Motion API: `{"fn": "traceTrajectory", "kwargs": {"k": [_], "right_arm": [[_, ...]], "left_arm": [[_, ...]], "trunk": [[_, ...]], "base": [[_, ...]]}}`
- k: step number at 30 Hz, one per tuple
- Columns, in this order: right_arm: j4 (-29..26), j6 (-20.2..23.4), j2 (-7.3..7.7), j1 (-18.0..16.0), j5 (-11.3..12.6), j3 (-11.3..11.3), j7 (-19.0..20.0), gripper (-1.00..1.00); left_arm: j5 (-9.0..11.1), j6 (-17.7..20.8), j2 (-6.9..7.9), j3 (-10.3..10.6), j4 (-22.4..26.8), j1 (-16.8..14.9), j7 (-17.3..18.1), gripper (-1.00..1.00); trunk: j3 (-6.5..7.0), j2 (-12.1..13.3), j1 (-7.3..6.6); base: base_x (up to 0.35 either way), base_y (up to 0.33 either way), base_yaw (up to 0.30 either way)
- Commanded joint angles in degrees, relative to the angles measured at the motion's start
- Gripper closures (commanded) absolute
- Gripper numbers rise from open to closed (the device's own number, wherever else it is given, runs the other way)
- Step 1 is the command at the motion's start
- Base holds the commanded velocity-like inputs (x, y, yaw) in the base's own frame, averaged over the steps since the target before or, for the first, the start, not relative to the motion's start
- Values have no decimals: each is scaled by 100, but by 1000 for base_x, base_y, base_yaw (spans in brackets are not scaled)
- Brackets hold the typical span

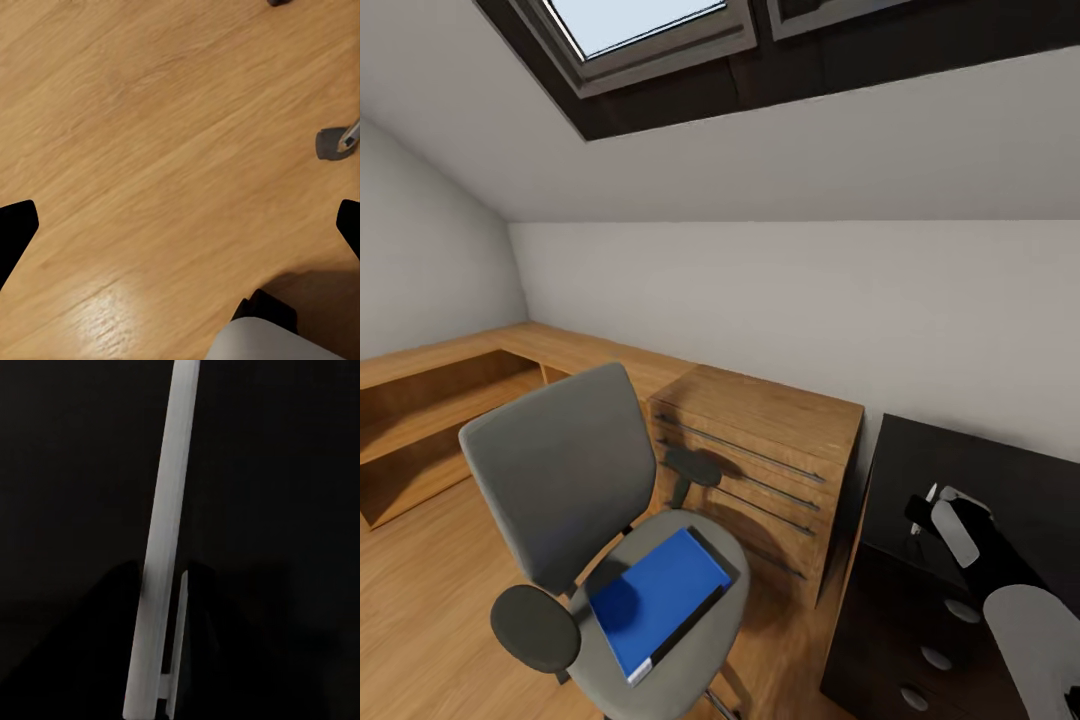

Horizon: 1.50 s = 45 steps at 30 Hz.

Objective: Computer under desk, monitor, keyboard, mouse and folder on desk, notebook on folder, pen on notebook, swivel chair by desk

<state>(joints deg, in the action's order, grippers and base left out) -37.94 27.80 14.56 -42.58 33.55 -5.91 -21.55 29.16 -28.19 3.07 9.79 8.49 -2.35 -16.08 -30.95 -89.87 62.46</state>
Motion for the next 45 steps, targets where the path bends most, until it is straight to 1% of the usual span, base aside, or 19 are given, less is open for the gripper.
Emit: {"fn": "traceTrajectory", "kwargs": {"k": [1, 4, 8, 10, 12, 15, 30, 31, 45], "right_arm": [[5, -18, -13, -3, 32, 2, -44, 100], [49, -62, -133, -4, -38, 17, -43, 100], [195, -121, -184, -36, -184, 34, -43, 100], [270, -179, -191, -99, -213, 35, -43, 100], [526, -232, -196, -240, -237, 36, -43, 100], [680, -251, -198, -332, -248, 37, -43, 100], [727, -258, -199, -365, -252, 37, -43, 100], [727, -258, -199, -365, -252, 37, -43, -100], [714, -262, -199, -367, -252, 37, -43, -100]], "left_arm": [[11, -8, 5, 48, 3, -2, -45, -100], [11, -9, 8, 42, 3, -2, -46, -100], [11, -11, 9, 41, 3, -2, -45, -100], [11, -11, 9, 41, 3, -2, -46, -100], [14, -11, 11, 41, 3, -2, -47, -100], [18, -11, 16, 41, 3, -2, -48, -100], [20, -11, 18, 39, 3, -2, -52, -100], [20, -11, 18, 38, 3, -2, -51, -100], [20, -11, 26, 32, 3, -2, -52, -100]], "trunk": [[-6, -3, 0], [-6, -3, 0], [-6, -3, 0], [-6, -3, 0], [-6, -3, 0], [-6, -3, 0], [-6, -3, 0], [-6, -3, 0], [-6, -3, 0]], "base": [[7, 0, 0], [3, 0, 0], [0, 0, 0], [0, 0, 0], [0, 0, 0], [0, 0, 0], [0, 0, 0], [0, 0, 0], [0, 0, 0]]}}
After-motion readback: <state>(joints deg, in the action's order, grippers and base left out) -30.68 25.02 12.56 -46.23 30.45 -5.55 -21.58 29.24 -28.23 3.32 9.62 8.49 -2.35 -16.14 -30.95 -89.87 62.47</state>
